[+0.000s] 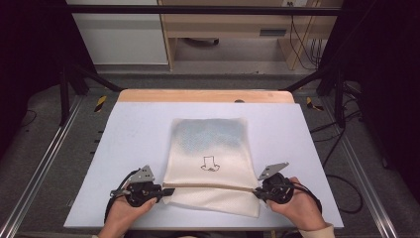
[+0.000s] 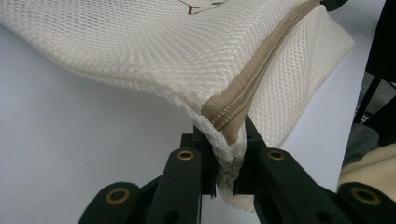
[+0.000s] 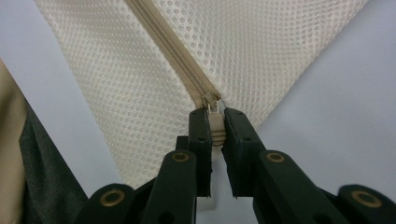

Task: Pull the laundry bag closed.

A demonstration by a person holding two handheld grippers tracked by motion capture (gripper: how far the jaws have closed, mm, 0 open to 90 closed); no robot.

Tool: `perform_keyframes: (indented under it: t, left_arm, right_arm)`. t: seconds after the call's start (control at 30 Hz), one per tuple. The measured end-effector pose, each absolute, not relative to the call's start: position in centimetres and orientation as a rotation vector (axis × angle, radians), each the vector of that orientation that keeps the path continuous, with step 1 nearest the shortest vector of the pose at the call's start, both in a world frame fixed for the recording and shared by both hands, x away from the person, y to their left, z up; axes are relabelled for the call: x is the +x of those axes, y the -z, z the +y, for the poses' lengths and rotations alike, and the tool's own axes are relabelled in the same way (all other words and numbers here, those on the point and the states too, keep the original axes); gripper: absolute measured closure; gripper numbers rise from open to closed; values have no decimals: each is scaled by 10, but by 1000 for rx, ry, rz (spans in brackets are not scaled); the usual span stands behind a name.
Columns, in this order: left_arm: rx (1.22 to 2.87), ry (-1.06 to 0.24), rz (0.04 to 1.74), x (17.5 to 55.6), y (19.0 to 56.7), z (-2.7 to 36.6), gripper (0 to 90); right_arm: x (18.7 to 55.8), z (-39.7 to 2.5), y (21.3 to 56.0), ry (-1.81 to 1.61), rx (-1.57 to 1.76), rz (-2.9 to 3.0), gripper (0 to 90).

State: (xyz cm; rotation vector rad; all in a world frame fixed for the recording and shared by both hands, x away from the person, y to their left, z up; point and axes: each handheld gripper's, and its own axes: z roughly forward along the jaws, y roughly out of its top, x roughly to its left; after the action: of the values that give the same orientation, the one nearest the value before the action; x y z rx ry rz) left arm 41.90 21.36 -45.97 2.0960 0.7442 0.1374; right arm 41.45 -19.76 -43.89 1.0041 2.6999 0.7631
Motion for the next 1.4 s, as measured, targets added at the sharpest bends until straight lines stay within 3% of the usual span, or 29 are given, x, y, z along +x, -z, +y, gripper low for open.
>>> perform_keyframes:
  t: [0.83,1.0,1.07,1.23,1.4]
  left_arm:
    - [2124,-136,745,417,458,211,820]
    - [2120,-145,771,412,457,213,784]
    - [2122,-157,774,411,454,213,717]
    - [2115,-187,844,409,449,217,385]
    - [2108,-269,903,407,442,225,195]
  right_arm:
    - [414,-198,444,-755,1020,2723,818]
    - [414,-195,444,-751,1017,2730,813]
    - [415,-195,445,-749,1024,2720,750]
    - [421,-196,439,-789,1060,2613,369]
    - [424,-189,429,-880,1099,2532,186]
